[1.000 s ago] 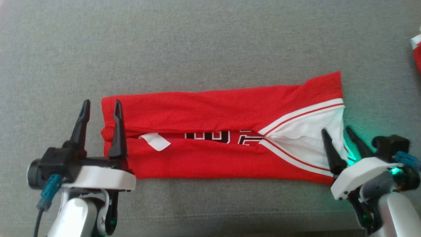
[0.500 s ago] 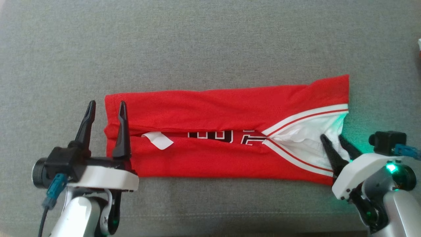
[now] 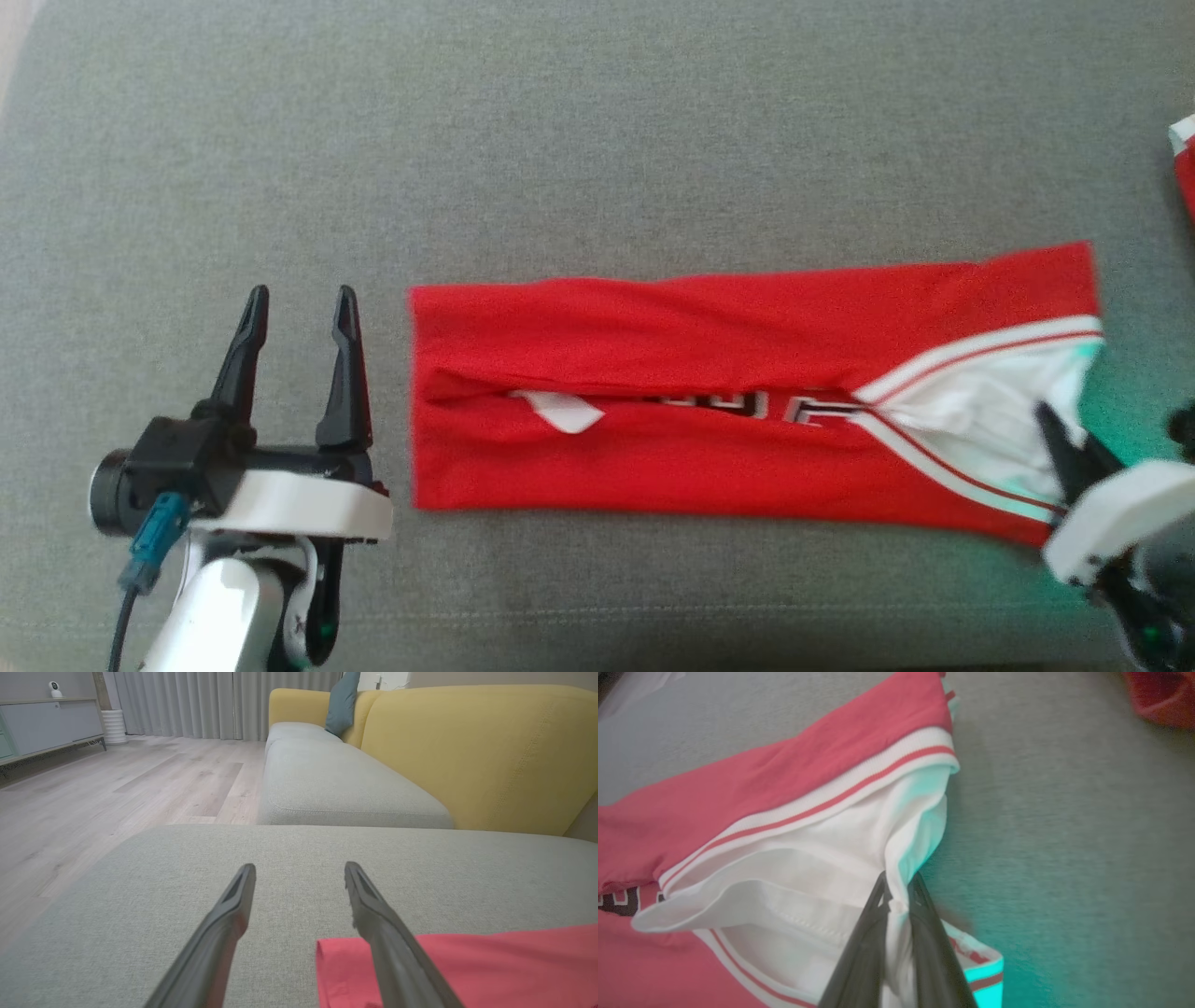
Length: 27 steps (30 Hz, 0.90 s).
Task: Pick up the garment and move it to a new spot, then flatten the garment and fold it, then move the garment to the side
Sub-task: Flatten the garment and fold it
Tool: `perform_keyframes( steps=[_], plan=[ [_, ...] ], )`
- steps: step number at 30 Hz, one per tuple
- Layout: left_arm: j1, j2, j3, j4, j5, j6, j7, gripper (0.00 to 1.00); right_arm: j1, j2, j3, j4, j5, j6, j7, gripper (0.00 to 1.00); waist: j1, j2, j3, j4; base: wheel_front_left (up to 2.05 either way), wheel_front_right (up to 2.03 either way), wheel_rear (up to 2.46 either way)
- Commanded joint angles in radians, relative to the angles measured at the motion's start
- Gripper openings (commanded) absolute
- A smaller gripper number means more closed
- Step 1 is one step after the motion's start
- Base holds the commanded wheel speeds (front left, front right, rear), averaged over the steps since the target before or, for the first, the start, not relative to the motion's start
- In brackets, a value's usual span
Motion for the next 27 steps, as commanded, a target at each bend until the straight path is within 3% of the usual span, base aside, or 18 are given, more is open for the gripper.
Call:
perform_keyframes(
  steps=[1,4,7,14,20,27],
  plan=[
    [-0.024,0.014,0.039,-0.032,0.0,0.01,-0.009,1.0,0.016,-0.039,-0.024,-0.035,0.001,0.003,-0.004,0.0,0.0,-0.0001,-0.006,-0.001,0.0,0.0,0.0],
    [-0.015,0.015,0.041,-0.032,-0.003,0.015,-0.008,1.0,0.029,-0.045,-0.062,-0.062,-0.01,0.003,0.008,0.0,0.0,-0.0001,-0.022,-0.004,0.0,0.0,0.0],
    [-0.002,0.018,0.044,-0.036,-0.006,0.022,-0.006,1.0,0.016,-0.022,-0.049,-0.184,-0.044,0.003,0.06,0.0,0.0,-0.0001,-0.05,-0.015,0.0,0.0,0.0],
    [0.008,0.02,0.039,-0.042,-0.012,0.024,0.002,1.0,-0.077,0.066,0.169,-0.395,-0.065,0.003,0.18,0.0,0.0,-0.0001,-0.087,-0.015,0.0,0.0,0.0],
    [0.002,0.014,0.024,-0.045,-0.016,0.021,0.006,1.0,-0.17,0.148,0.43,-0.313,-0.012,0.003,0.164,0.0,0.0,-0.0001,-0.09,0.019,0.0,0.0,0.0],
    [-0.015,0.001,0.007,-0.031,-0.021,0.012,0.001,1.0,-0.232,0.187,0.583,-0.113,0.07,0.003,0.038,0.0,0.0,-0.0001,-0.068,0.068,0.0,0.0,0.0]
  ],
)
